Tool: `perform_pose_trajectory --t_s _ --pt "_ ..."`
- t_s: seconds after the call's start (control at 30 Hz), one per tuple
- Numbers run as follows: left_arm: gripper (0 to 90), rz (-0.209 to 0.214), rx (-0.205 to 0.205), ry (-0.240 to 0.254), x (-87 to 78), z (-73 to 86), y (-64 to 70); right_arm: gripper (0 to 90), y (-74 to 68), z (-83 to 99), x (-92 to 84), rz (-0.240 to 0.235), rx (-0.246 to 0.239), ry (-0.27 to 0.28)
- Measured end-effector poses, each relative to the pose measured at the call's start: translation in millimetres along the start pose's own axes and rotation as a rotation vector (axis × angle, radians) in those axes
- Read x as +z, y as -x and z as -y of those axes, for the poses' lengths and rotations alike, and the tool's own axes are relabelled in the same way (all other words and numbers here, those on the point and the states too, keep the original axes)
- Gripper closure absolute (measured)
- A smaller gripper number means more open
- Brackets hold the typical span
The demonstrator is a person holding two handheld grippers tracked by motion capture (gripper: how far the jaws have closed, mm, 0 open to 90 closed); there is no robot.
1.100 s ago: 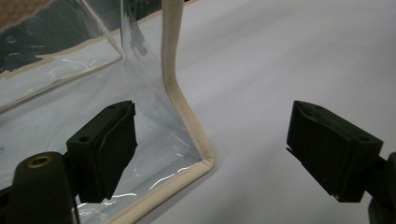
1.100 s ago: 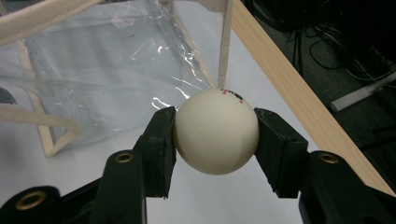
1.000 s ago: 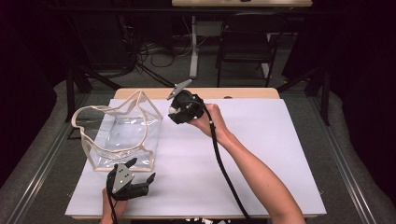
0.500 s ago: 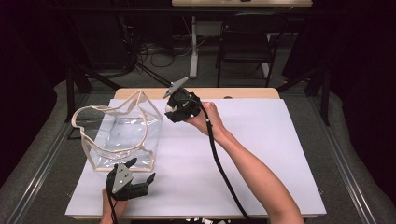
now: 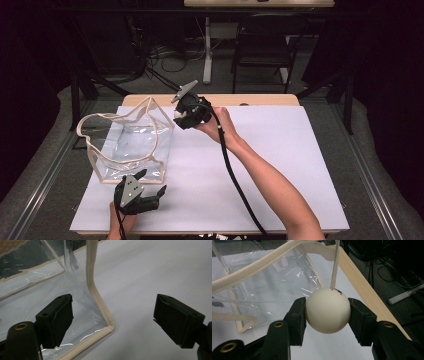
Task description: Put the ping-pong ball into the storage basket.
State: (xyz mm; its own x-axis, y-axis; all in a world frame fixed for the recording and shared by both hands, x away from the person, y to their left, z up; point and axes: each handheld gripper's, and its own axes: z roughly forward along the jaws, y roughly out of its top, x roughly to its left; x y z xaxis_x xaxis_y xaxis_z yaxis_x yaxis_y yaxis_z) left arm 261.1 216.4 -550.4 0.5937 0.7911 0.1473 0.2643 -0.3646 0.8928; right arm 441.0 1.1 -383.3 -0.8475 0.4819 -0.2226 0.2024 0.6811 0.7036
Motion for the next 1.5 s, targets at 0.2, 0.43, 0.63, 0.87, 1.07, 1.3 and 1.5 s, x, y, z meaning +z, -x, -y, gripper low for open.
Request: perform_pose_trajectory --t_s 0.2,0.43,0.63,0.87,1.07,1.3,1.5 --pt "16.1 -0.001 -0.001 0.002 -0.1 0.1 -0.4 50.9 0.0 -4.4 -0.8 -0.001 -0.003 0.006" --pt "16.1 -0.002 0.000 0.000 -0.2 0.1 -0.5 50.9 -1.2 -10.6 0.2 -0.001 -0.014 0.010" --pt "16.1 -0.001 0.000 0.000 -0.3 0.0 -0.6 50.9 -1.2 -14.5 0.0 -0.002 -0.015 0.014" --pt "16.1 -0.001 0.001 0.000 -0.3 0.0 -0.5 50.9 -1.4 -20.0 -1.5 0.001 -0.019 0.022" --pt "16.1 0.000 0.001 0.000 -0.4 0.1 -0.5 50.9 -3.0 -25.9 -2.5 0.001 -0.029 0.029" --pt "16.1 -0.001 0.001 -0.001 -0.5 0.1 -0.6 50.9 -6.0 -32.0 -2.1 -0.001 -0.037 0.037" --pt "16.1 -0.001 -0.001 0.000 -0.6 0.1 -0.4 50.9 -8.6 -37.2 -2.9 -0.001 -0.041 0.040"
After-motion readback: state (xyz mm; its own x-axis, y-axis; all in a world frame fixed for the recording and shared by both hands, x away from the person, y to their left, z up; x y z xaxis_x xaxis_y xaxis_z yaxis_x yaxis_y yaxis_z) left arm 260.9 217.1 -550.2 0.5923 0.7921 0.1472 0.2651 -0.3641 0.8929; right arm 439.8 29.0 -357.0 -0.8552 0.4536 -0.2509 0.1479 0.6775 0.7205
